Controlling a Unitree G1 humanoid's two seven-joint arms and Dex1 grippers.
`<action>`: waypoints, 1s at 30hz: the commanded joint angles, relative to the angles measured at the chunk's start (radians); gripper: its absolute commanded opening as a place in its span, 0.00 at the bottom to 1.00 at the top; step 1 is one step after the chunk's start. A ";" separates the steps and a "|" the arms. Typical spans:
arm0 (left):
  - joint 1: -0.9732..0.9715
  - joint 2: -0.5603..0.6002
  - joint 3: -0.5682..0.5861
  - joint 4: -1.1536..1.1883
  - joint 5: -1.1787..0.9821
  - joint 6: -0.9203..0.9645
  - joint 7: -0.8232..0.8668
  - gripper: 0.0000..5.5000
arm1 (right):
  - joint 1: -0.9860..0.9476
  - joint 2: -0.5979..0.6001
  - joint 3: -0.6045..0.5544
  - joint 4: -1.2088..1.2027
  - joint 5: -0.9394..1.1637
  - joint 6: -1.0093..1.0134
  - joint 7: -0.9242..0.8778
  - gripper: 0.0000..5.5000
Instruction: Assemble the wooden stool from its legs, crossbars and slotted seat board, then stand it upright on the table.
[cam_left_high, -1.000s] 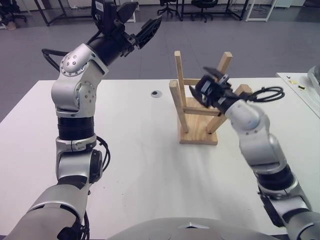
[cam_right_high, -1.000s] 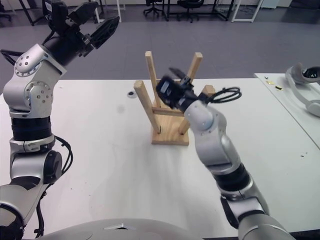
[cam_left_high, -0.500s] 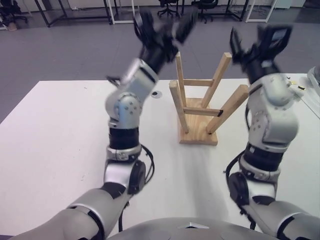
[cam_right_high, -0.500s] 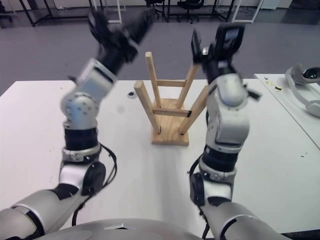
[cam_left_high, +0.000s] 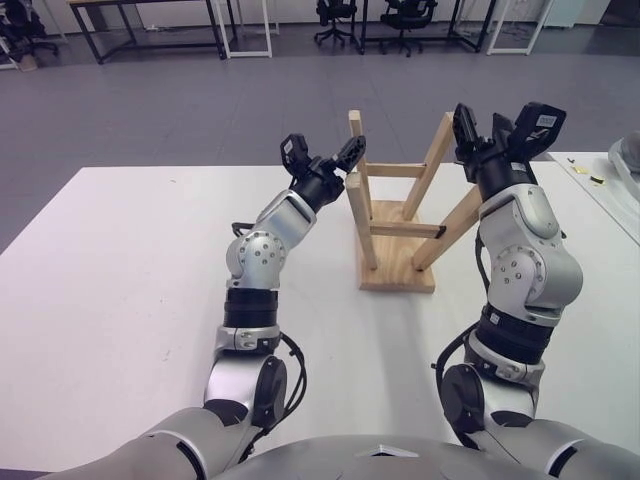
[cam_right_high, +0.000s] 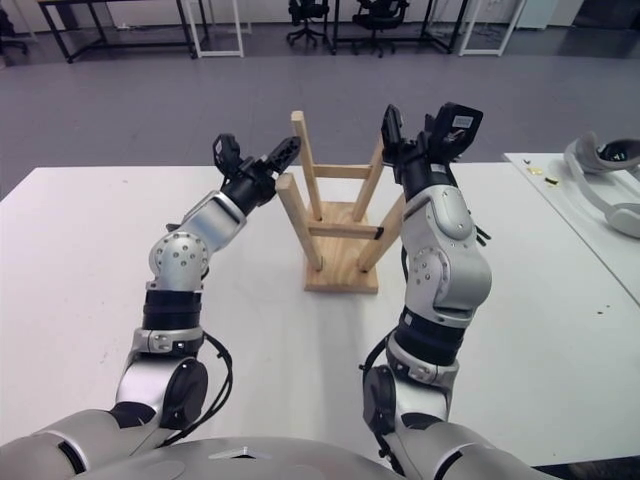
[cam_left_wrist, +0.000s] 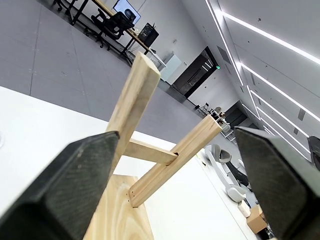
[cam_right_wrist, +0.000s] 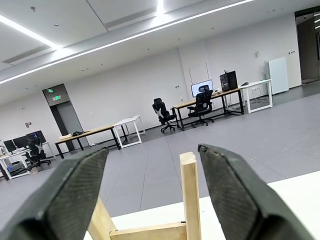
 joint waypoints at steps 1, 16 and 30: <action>-0.029 0.023 -0.045 0.036 0.096 -0.004 -0.017 0.77 | -0.051 0.001 -0.015 0.059 0.069 0.077 -0.023 0.61; -0.387 0.044 0.071 -0.297 -0.133 0.135 0.097 0.77 | -0.051 -0.010 0.023 0.017 0.120 0.068 -0.081 0.61; 0.065 0.136 -0.308 -0.021 0.029 0.292 -0.225 0.77 | -0.054 -0.025 0.004 0.019 0.136 0.037 -0.114 0.61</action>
